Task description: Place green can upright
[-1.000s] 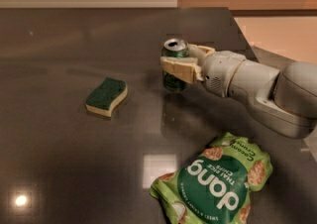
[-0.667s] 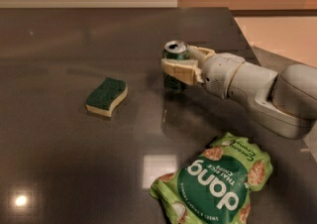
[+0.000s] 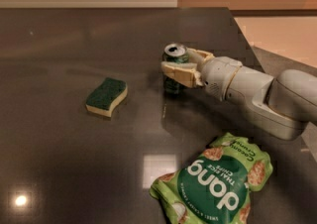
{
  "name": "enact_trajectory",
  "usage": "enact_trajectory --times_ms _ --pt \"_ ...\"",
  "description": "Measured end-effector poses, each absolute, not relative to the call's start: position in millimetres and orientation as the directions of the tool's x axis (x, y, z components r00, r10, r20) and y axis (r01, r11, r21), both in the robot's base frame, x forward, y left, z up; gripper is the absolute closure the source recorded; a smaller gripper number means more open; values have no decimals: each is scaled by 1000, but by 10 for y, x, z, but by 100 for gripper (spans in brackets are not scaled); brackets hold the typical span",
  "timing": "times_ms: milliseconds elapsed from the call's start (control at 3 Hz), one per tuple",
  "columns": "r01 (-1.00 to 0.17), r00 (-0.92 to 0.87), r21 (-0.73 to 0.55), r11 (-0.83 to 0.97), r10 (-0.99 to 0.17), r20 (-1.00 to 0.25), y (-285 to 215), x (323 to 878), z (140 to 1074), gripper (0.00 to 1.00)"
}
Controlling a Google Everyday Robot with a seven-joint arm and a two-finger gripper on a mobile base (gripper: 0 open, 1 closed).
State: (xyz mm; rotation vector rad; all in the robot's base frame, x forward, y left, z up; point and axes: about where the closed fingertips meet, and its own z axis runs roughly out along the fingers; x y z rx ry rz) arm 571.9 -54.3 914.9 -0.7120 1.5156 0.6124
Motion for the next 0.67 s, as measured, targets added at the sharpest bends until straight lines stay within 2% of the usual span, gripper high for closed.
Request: enact_trajectory --times_ms 667 --pt "-751 -13 -27 660 -56 -998 -524 5736 9122 36"
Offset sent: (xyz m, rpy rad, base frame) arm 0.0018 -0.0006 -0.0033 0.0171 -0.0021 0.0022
